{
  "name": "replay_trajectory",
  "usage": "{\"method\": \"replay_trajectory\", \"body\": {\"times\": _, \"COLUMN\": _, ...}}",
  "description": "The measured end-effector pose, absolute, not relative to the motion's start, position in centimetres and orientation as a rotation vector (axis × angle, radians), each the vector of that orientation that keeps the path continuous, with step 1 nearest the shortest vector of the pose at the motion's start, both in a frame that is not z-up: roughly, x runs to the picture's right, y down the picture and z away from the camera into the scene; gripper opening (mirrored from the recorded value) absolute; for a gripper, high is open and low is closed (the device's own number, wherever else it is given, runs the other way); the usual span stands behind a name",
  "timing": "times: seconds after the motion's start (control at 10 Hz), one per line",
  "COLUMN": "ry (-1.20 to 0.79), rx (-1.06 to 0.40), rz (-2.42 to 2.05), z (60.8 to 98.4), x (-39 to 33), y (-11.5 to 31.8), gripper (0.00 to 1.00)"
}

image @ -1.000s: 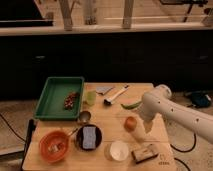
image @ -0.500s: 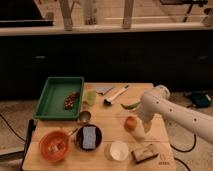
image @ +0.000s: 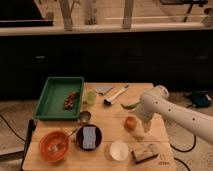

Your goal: Place apple in plastic cup

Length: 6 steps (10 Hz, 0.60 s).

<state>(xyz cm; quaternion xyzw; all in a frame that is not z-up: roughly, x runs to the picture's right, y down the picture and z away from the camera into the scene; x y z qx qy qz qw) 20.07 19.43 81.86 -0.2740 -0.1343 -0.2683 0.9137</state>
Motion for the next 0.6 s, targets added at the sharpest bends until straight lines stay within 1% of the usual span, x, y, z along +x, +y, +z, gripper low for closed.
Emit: {"method": "replay_trajectory", "body": {"times": 0.6, "ry": -0.3, "rx": -0.573, "rz": -0.608, "z": 82.15, "x": 19.76, "y": 19.7, "gripper": 0.8}}
